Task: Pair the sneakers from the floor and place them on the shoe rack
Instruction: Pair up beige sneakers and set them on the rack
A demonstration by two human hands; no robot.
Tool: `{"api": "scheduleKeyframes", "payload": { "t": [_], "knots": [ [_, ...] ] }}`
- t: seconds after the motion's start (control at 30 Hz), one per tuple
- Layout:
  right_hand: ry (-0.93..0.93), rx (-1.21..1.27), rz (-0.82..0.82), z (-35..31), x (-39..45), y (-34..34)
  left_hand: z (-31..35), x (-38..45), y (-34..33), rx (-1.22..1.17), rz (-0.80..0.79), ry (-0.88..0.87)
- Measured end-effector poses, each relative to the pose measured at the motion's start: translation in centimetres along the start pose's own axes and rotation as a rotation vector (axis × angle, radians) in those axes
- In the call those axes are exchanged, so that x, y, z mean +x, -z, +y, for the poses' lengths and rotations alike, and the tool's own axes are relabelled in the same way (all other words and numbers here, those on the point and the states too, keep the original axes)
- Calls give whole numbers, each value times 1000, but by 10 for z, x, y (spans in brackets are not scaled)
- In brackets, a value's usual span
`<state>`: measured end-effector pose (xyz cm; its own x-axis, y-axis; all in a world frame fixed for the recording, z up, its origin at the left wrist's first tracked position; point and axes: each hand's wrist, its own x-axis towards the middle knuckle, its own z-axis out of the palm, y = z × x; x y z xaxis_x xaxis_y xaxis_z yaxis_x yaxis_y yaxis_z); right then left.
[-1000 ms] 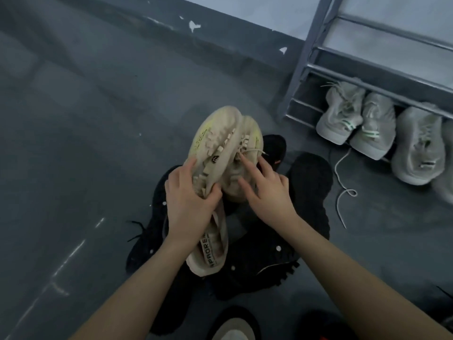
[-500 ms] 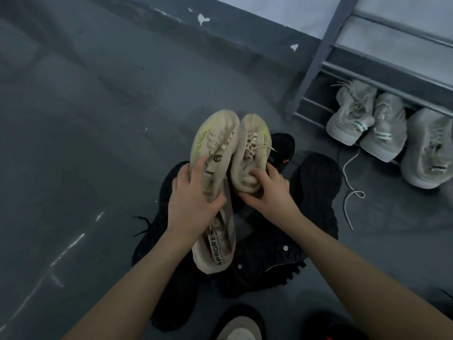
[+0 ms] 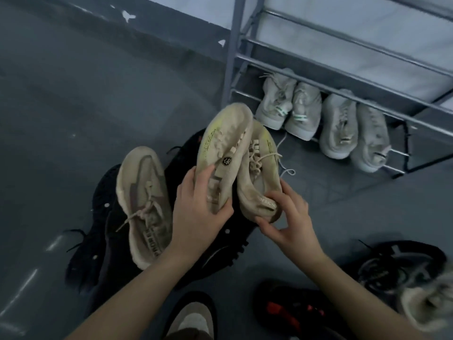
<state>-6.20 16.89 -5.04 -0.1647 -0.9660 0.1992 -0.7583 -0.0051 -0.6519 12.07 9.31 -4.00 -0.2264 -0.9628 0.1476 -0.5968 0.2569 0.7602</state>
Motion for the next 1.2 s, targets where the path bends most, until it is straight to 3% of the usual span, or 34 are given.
{"api": "scheduleKeyframes", "payload": {
  "t": [0.17, 0.33, 0.43, 0.6, 0.87, 1.07, 1.2],
  "knots": [
    [-128, -79, 72, 40, -53, 33, 36, -20, -48, -56, -183, -32],
    [-313, -146, -155, 88, -101, 35, 48, -33, -88, 48, -326, -112],
    [-368, -238, -245, 97, -116, 30, 47, -35, -98, 176, -333, -151],
    [-440, -411, -167, 85, -112, 20, 50, -36, -99, 219, -307, -150],
    [-523, -393, -207, 89, -83, -2, 42, -23, -89, 314, -257, -73],
    [-514, -401, -304, 90, -80, 5, 45, -24, -84, 460, -376, -133],
    [-521, -299, -266, 90, -80, 9, 41, -23, -78, 491, -425, -158]
  ]
}}
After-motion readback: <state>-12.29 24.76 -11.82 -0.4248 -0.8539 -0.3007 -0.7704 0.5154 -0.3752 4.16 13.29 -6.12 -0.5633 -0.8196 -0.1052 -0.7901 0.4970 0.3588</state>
